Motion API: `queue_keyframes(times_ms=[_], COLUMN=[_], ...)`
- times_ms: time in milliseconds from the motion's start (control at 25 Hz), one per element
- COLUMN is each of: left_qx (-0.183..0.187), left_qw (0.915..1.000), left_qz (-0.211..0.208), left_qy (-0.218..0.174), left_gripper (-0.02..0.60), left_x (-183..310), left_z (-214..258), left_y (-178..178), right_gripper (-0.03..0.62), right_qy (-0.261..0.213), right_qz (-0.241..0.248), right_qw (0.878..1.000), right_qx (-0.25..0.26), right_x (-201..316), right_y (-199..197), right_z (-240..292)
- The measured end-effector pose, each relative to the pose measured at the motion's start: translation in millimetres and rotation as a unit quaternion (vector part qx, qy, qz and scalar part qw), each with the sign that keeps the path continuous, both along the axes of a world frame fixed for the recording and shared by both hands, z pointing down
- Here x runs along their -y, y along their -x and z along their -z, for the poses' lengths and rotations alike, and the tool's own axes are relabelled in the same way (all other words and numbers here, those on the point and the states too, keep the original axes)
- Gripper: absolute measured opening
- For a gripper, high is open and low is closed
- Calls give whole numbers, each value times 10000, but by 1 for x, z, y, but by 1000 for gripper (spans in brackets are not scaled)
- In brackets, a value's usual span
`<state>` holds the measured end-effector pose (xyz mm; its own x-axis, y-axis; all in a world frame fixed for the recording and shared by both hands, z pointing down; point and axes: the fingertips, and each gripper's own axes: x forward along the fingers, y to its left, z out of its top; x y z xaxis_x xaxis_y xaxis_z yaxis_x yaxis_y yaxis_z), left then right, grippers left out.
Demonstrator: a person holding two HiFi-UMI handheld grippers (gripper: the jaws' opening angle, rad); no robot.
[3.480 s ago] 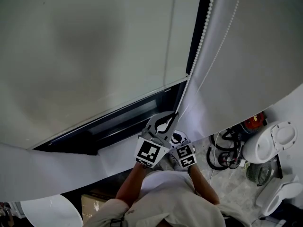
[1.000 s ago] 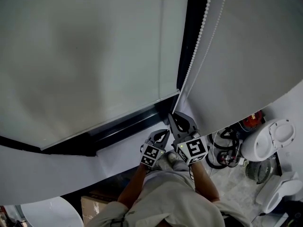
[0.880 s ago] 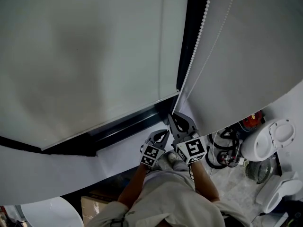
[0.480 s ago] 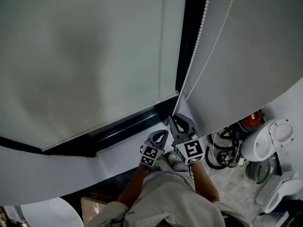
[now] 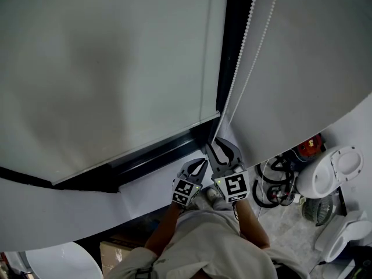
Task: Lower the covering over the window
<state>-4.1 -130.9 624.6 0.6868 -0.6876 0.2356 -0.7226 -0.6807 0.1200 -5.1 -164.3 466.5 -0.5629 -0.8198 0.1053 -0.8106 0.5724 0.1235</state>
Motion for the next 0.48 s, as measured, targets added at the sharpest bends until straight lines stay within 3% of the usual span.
queue_keyframes(times_ms=[80, 160, 480], left_qx=[-95, -207, -372], left_qw=[9999, 9997, 9973], left_qz=[38, 73, 276], left_qy=[-63, -136, -572], left_gripper=[48, 122, 123], left_x=[1, 3, 3], left_z=[8, 22, 73], left_y=[1, 3, 21], right_gripper=[130, 147, 98], right_qy=[-48, -60, -102], right_qz=[-26, -62, -128], right_qw=[10000, 10000, 9994], right_qx=[-9, 12, 314], right_x=[-1, -4, -17], right_y=[-1, -3, -14], right_z=[3, 4, 16])
